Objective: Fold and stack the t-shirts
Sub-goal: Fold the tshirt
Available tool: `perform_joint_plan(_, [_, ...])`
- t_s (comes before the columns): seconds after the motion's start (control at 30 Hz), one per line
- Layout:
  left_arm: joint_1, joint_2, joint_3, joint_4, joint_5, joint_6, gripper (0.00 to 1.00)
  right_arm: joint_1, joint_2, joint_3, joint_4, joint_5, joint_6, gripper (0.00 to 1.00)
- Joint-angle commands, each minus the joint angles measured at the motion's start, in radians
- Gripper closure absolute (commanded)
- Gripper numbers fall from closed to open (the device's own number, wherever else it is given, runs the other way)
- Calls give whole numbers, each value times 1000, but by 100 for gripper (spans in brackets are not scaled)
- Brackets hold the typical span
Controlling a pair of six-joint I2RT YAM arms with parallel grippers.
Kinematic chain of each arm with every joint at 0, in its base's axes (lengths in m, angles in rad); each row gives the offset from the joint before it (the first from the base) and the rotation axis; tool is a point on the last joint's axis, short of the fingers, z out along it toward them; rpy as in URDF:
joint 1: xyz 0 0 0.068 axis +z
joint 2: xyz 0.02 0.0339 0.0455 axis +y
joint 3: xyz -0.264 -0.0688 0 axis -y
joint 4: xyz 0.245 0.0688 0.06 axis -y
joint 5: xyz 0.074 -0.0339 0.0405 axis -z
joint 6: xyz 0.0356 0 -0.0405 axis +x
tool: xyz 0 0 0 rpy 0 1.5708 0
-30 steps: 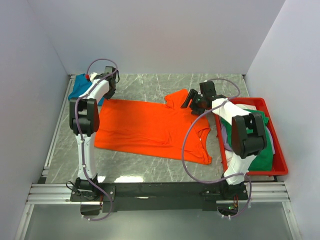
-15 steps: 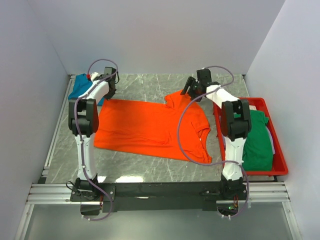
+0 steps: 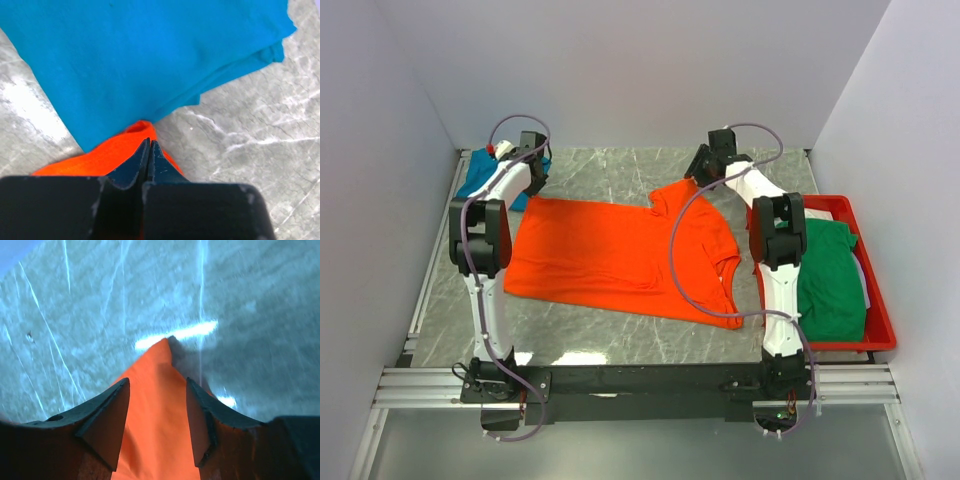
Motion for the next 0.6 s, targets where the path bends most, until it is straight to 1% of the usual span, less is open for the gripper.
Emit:
perform_joint_plan(0.0, [18, -64, -18, 29, 20, 31, 99, -2, 41, 60, 2, 5, 18, 44])
perform_joint_plan(0.03, [21, -64, -23, 35, 20, 34, 100, 0, 44, 56, 8, 5, 21, 44])
perform_joint_plan(0.07, [21, -64, -21, 35, 19, 35, 97, 0, 47, 48, 14, 3, 24, 44])
perform_joint_plan(0.1, [21, -58, -21, 38, 20, 36, 83, -3, 47, 43, 17, 2, 24, 44])
perform_joint_plan(0.13, [22, -55, -12, 40, 20, 39, 75, -2, 48, 39, 22, 0, 26, 44])
perform_joint_plan(0.2, [21, -35, 5, 21, 19, 31, 64, 0, 47, 23, 31, -3, 26, 44])
perform_joint_plan(0.37, [19, 8, 72, -22, 1, -1, 57, 0, 51, 13, 40, -26, 27, 45])
perform_joint_plan(0.57, [19, 61, 134, -92, -21, -42, 58, 1, 73, 37, 28, -31, 23, 45])
